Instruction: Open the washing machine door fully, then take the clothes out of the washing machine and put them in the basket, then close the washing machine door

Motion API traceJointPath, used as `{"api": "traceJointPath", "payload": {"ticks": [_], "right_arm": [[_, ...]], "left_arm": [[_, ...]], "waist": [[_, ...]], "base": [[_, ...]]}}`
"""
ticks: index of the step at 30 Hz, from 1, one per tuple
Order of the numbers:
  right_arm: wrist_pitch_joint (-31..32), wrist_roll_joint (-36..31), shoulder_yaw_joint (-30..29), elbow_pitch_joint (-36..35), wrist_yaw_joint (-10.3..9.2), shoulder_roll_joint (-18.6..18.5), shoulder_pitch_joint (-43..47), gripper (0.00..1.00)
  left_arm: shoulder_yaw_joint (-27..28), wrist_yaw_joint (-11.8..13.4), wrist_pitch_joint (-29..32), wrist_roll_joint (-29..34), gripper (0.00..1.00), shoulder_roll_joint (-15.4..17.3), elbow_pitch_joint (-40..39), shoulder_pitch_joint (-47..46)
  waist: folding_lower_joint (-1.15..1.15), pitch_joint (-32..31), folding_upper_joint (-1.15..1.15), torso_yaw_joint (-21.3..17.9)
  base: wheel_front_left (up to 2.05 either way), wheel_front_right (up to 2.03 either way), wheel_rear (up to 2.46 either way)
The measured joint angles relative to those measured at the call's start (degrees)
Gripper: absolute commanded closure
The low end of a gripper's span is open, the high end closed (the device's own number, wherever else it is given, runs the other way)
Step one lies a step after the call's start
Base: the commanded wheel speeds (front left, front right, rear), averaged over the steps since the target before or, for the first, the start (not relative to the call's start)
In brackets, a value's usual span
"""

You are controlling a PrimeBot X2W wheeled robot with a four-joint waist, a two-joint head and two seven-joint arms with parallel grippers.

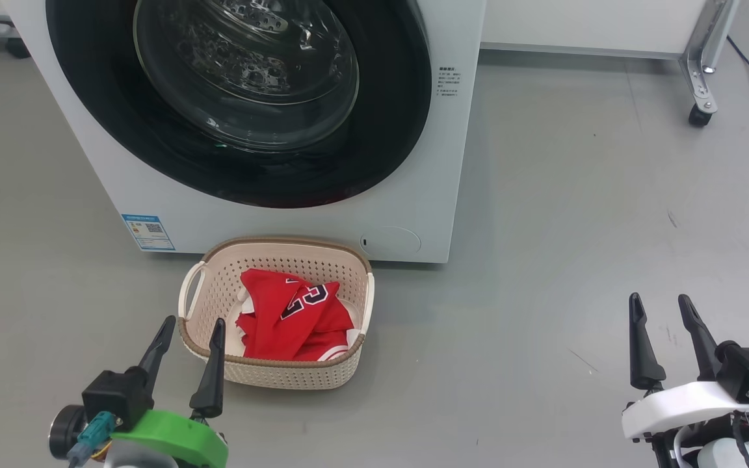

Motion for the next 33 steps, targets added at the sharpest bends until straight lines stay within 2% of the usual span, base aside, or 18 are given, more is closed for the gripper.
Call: {"api": "traceJointPath", "payload": {"ticks": [33], "right_arm": [[0.0,-1.32,-0.67,-1.75,0.02,0.85,1.76,0.0]], "left_arm": [[-0.01,0.0,0.0,-1.56,0.0,-0.33,-0.04,0.49]], "waist": [[0.0,-0.41,0.0,0.19]], "base": [[0.0,0.0,0.0]]}}
